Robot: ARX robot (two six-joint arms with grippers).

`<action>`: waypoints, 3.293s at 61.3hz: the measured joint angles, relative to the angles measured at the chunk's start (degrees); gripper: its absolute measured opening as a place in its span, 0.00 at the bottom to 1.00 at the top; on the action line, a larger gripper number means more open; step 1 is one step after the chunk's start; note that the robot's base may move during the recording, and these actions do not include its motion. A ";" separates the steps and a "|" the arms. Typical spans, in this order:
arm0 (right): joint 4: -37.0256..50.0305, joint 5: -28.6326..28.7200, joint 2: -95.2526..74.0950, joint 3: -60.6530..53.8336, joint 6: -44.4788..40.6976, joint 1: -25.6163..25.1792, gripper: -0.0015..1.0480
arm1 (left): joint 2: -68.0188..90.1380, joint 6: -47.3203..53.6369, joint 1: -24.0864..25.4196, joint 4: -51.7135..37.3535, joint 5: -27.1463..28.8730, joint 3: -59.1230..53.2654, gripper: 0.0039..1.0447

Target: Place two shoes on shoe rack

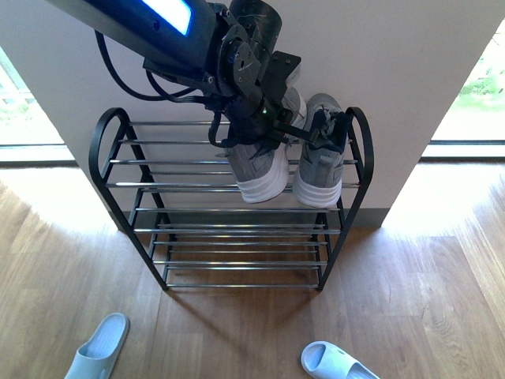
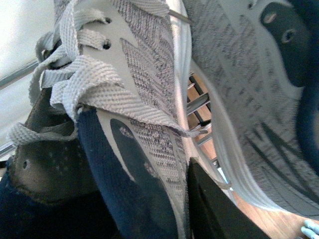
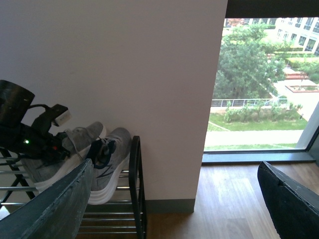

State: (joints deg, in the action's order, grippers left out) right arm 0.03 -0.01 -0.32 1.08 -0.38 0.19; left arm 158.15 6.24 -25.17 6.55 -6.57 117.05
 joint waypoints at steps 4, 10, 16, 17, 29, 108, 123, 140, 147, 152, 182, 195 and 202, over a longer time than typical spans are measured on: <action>0.00 0.00 0.00 0.00 0.00 0.00 0.91 | 0.24 0.37 0.04 0.24 0.70 0.50 0.21; 0.00 0.00 0.00 0.00 0.00 0.00 0.91 | 0.04 0.59 0.15 -1.51 2.23 0.02 0.36; 0.00 0.00 0.00 0.00 0.00 0.00 0.91 | -1.88 0.52 0.26 -5.22 4.20 -3.61 0.52; 0.00 0.02 0.00 0.00 0.00 0.00 0.91 | -2.54 0.50 0.28 -5.97 5.03 -4.61 0.55; 0.00 0.00 0.00 0.00 0.00 0.00 0.91 | -14.95 -1.86 1.64 -16.41 13.14 -18.78 0.91; 0.00 0.02 0.02 0.00 0.00 0.00 0.91 | -96.26 -6.75 23.28 -58.25 7.17 -107.38 0.01; 0.00 0.02 0.02 0.00 0.00 0.00 0.91 | -104.17 -6.62 24.96 -54.10 6.64 -111.30 0.01; 0.00 0.02 0.04 0.00 0.00 0.00 0.91 | -110.79 -6.56 24.98 -51.52 6.60 -115.45 0.01; 0.00 0.02 0.04 0.00 0.00 0.00 0.91 | -115.23 -6.56 25.00 -47.74 6.60 -115.71 0.01; 0.00 0.02 0.04 0.00 0.00 0.00 0.91 | -118.62 -6.56 25.00 -44.70 6.58 -116.24 0.01; 0.00 0.02 0.04 0.00 0.00 0.00 0.91 | -134.00 -6.56 25.00 -30.53 6.58 -116.28 0.01; -0.02 0.02 0.04 0.00 0.00 0.00 0.91 | -139.12 -6.54 25.00 -25.64 6.56 -116.30 0.01; 0.00 0.02 0.04 0.00 0.00 0.00 0.91 | -141.28 -6.56 25.00 -23.47 6.58 -116.30 0.01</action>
State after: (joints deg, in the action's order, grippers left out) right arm 0.03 0.01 -0.27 1.08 -0.38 0.19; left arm 16.86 -0.32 -0.16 -16.93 0.01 0.75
